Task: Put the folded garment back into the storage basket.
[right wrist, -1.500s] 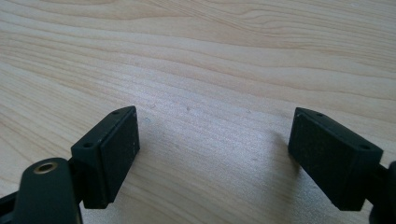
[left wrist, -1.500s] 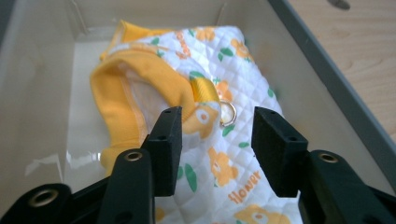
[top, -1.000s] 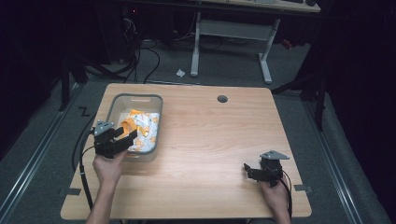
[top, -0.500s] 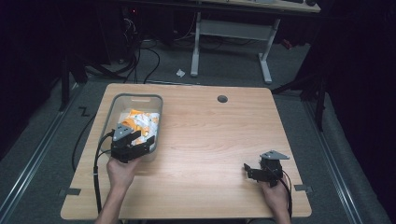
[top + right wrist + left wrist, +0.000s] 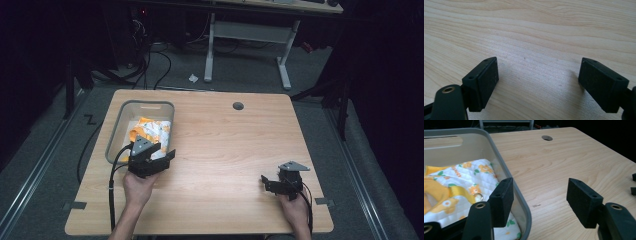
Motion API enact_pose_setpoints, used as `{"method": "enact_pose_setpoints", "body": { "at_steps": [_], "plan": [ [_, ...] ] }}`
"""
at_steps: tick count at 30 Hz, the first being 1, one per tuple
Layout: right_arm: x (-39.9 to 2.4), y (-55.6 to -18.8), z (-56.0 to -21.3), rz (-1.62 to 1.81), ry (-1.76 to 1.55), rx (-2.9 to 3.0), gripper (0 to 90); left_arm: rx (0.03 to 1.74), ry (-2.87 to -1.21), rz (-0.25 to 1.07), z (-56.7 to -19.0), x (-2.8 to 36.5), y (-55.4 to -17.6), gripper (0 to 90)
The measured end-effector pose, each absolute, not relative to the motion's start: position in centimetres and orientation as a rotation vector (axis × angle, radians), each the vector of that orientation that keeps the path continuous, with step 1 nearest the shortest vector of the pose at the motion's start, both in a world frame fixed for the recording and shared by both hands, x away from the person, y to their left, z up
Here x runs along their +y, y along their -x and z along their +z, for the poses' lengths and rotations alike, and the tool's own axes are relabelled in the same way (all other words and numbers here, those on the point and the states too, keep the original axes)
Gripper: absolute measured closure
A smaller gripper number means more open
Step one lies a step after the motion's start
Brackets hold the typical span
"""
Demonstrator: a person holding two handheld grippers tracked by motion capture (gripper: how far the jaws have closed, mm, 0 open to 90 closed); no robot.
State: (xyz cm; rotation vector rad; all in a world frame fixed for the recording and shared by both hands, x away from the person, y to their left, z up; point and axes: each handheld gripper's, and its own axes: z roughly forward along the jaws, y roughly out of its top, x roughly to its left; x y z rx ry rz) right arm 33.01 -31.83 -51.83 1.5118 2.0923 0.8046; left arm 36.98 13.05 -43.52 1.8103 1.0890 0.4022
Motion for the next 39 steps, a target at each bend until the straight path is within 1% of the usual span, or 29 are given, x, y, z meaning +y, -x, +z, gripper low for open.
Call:
{"method": "enact_pose_setpoints", "body": {
  "at_steps": [26, 39],
  "plan": [
    [-31.8, -33.0, -51.8, 0.805, -1.514, 2.092, 16.5, 0.974, -1.865, 0.366, -43.2, 9.1, -35.7, 39.0],
    [-31.8, -33.0, -51.8, 0.804, -1.514, 2.092, 16.5, 0.953, -1.849, 0.312, -43.9, 8.0, -35.5, 39.7]
  ]
}}
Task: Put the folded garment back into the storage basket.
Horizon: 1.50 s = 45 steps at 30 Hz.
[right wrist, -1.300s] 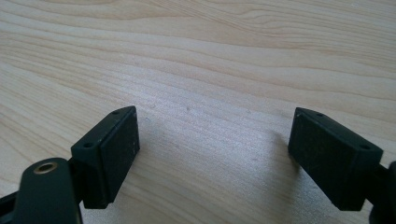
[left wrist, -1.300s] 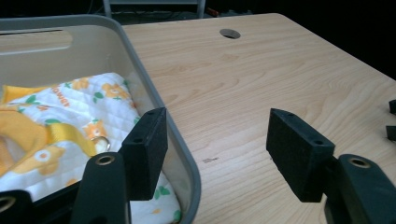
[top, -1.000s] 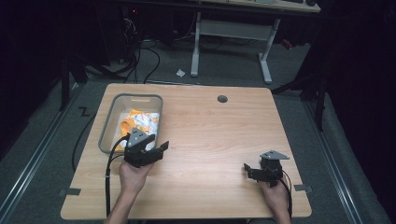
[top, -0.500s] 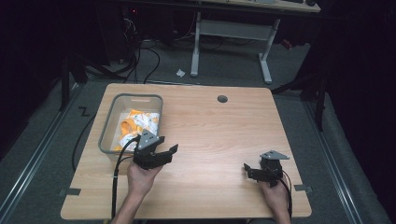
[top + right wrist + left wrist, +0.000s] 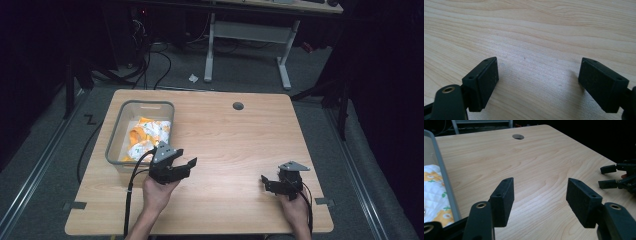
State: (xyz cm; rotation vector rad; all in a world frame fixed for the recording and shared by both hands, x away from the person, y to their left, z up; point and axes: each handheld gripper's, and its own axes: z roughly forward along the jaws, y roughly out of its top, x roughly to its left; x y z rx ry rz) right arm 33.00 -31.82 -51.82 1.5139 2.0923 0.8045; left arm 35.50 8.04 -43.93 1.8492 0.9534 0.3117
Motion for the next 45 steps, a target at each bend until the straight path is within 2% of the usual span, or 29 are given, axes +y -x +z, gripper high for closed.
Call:
{"method": "enact_pose_setpoints", "body": {
  "at_steps": [30, 45],
  "plan": [
    [-31.8, -33.0, -51.8, 0.804, -1.514, 2.093, 16.5, 0.962, -1.926, 0.209, -47.0, 5.7, -35.9, 39.9],
    [-31.8, -33.0, -51.8, 0.804, -1.514, 2.093, 16.5, 1.019, -1.95, 0.187, -49.0, 5.6, -36.5, 40.1]
  ]
}}
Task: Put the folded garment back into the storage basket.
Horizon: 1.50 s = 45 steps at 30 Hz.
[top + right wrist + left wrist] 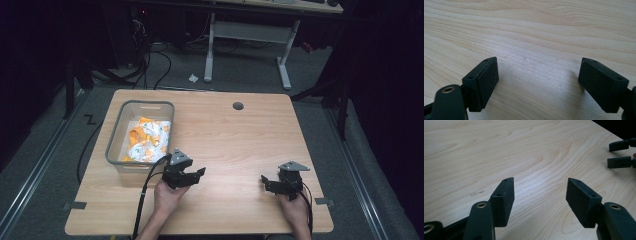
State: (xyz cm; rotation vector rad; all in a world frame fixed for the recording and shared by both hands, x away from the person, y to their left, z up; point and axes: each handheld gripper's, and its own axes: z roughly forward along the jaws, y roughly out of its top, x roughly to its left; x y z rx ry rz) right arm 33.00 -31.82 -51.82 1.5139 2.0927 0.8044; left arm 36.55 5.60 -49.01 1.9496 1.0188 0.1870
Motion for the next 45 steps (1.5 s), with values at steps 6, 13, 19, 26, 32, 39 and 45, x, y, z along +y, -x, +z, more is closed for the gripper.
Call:
{"method": "enact_pose_setpoints", "body": {
  "at_steps": [6, 13, 19, 26, 32, 39, 45],
  "plan": [
    [-31.8, -33.0, -51.8, 0.804, -1.514, 2.093, 16.5, 1.043, -1.959, 0.143, -49.7, 5.7, -36.9, 39.9],
    [-31.8, -33.0, -51.8, 0.804, -1.514, 2.092, 16.5, 1.048, -1.994, 0.205, -50.2, 5.3, -37.0, 39.9],
    [-31.8, -33.0, -51.8, 0.804, -1.514, 2.093, 16.5, 1.043, -2.023, 0.267, -51.0, 4.6, -37.2, 40.0],
    [-31.8, -33.0, -51.8, 0.804, -1.514, 2.092, 16.5, 1.06, -2.031, 0.289, -51.6, 4.6, -37.5, 40.0],
    [-31.8, -33.0, -51.8, 0.805, -1.512, 2.092, 16.5, 1.061, -2.053, 0.302, -52.0, 4.4, -37.6, 39.9],
    [-31.8, -33.0, -51.8, 0.805, -1.512, 2.092, 16.5, 1.069, -2.068, 0.312, -52.4, 4.3, -37.8, 39.4],
    [-31.8, -33.0, -51.8, 0.805, -1.512, 2.092, 16.5, 1.053, -2.076, 0.338, -52.5, 4.2, -37.8, 38.6]
  ]
}}
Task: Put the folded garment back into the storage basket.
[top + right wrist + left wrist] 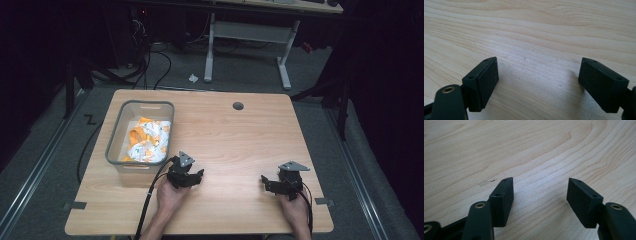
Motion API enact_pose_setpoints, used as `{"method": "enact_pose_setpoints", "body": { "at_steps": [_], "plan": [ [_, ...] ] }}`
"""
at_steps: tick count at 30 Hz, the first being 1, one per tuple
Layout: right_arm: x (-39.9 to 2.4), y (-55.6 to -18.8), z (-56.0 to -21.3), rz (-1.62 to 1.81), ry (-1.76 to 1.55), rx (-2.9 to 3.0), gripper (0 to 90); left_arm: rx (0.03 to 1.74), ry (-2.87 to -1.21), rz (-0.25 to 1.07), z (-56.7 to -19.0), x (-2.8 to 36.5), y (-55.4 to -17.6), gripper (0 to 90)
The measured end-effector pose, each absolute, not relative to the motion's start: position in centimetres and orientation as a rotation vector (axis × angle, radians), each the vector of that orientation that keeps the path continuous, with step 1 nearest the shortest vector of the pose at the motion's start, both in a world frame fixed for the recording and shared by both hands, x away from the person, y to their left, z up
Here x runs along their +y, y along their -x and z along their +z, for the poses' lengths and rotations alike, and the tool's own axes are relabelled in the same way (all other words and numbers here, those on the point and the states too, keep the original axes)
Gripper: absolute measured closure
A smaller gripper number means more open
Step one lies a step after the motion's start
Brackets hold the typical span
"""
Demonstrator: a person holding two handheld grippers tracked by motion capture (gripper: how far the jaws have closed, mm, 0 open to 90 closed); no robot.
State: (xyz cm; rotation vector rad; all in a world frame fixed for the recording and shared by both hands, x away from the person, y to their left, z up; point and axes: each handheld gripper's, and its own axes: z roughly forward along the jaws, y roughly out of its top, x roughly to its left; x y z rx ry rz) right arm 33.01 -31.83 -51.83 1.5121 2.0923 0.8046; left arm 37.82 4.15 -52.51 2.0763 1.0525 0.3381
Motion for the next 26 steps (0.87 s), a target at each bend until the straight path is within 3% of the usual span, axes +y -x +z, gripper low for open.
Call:
{"method": "enact_pose_setpoints", "body": {
  "at_steps": [26],
  "plan": [
    [-31.83, -33.0, -51.83, 0.805, -1.512, 2.092, 16.5, 1.062, -2.109, 0.399, -52.53, 3.59, -37.36, 32.9]
  ]
}}
